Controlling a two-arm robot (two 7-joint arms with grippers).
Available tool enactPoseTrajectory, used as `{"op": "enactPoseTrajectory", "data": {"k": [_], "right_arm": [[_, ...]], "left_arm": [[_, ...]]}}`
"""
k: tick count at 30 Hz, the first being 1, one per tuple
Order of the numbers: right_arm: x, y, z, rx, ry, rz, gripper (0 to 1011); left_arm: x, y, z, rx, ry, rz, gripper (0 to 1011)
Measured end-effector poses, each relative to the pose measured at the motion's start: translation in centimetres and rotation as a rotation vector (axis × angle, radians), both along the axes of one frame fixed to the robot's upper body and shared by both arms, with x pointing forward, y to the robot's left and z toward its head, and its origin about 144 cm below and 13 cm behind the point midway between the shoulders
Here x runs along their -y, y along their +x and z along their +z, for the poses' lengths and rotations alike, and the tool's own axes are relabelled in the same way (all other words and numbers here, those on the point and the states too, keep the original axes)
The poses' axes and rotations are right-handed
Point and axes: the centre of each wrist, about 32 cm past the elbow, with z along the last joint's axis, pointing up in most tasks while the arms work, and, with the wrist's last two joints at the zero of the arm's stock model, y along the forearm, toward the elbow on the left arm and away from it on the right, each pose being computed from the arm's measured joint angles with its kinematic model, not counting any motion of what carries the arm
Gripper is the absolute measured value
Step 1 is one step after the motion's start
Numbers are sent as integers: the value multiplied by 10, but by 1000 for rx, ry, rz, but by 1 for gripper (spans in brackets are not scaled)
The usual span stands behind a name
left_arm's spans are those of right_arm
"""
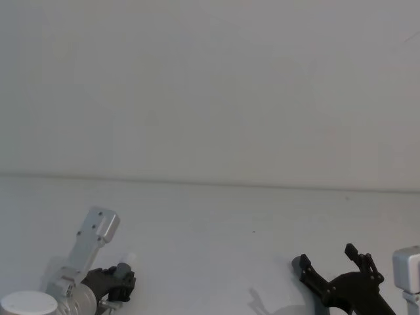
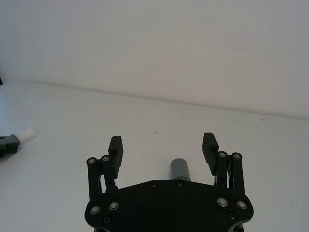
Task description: Use both hands to pick up one end of the pipe from the table, align the ends, and insert them.
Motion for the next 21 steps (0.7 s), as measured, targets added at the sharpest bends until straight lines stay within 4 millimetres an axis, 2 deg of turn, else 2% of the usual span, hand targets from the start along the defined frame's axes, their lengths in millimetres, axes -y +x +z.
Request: {"op": "enactPoseTrajectory", "data": {"k": [21], "right_arm": [[0, 0, 0, -1, -1, 0, 1001]], "left_arm": [[0, 0, 0, 0, 0, 0, 340]]}}
